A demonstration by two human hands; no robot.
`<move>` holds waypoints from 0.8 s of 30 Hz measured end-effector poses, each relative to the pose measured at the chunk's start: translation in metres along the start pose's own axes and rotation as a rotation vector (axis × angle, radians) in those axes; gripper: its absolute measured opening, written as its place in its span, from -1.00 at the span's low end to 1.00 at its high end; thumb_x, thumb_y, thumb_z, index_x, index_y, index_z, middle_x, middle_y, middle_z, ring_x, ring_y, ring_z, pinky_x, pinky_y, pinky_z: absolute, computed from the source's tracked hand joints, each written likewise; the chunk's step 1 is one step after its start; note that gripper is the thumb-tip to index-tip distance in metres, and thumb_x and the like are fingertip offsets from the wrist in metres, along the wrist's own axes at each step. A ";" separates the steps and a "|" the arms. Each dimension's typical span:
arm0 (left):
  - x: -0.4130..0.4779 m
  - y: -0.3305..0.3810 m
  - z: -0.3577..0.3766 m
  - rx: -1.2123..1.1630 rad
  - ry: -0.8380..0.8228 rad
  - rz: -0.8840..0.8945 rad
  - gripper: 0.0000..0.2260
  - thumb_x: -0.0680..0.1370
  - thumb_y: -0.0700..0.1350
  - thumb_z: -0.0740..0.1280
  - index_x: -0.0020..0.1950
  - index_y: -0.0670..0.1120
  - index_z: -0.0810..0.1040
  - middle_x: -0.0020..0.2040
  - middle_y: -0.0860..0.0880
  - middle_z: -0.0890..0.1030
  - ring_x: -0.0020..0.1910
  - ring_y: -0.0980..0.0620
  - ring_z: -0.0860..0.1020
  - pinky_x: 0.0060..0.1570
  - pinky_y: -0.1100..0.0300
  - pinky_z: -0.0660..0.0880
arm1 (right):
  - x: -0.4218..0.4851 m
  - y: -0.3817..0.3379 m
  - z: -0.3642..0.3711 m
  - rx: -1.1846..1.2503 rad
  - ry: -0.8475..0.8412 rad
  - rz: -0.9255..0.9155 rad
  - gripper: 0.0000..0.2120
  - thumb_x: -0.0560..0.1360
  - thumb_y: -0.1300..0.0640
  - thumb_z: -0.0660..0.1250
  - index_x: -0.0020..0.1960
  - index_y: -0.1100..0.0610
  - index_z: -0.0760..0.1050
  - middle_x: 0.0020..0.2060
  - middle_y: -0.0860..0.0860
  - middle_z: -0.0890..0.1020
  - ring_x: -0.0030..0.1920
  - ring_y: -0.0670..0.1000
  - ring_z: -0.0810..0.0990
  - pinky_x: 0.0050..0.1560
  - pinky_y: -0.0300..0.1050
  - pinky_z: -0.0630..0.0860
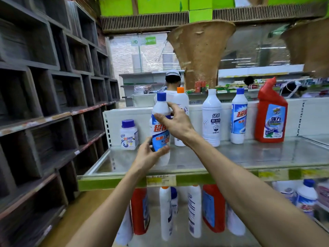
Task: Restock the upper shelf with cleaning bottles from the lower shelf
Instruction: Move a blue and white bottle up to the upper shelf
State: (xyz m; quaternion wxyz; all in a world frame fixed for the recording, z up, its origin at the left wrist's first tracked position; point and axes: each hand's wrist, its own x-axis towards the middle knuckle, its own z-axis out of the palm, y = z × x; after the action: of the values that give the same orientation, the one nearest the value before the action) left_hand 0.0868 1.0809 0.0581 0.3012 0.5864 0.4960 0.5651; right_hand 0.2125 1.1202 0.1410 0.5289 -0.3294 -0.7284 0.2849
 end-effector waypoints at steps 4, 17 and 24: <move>0.015 -0.006 -0.003 0.049 -0.010 -0.013 -0.57 0.50 0.00 0.47 0.32 -0.02 0.47 0.13 -0.01 0.64 0.03 0.07 0.63 -0.13 0.30 0.53 | 0.014 0.006 0.006 -0.071 -0.009 -0.019 -0.53 0.54 -0.03 0.42 0.38 0.07 0.41 -0.01 -0.06 0.62 -0.07 -0.07 0.60 -0.18 -0.34 0.49; 0.037 -0.013 0.038 0.165 -0.008 0.016 -0.61 0.45 0.07 0.52 0.21 0.02 0.51 0.06 0.06 0.65 0.03 0.07 0.64 0.03 0.11 0.60 | 0.017 0.026 -0.034 -0.109 0.023 -0.012 -0.56 0.55 -0.03 0.39 0.39 0.00 0.41 -0.01 -0.09 0.61 -0.05 -0.08 0.61 0.00 -0.15 0.58; 0.051 0.004 0.139 0.231 -0.061 0.056 -0.59 0.40 0.07 0.55 0.15 -0.03 0.54 0.00 0.04 0.67 -0.07 0.11 0.64 -0.10 0.20 0.59 | 0.006 0.061 -0.130 -0.143 0.115 0.051 -0.52 0.49 -0.12 0.43 0.36 -0.05 0.44 0.08 -0.06 0.69 0.07 -0.01 0.67 0.18 0.10 0.60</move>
State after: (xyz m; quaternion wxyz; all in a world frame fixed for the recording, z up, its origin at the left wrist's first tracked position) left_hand 0.2149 1.1551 0.0555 0.2308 0.6477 0.5318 0.4944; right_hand 0.3467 1.1720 0.1342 0.5375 -0.4004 -0.7069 0.2262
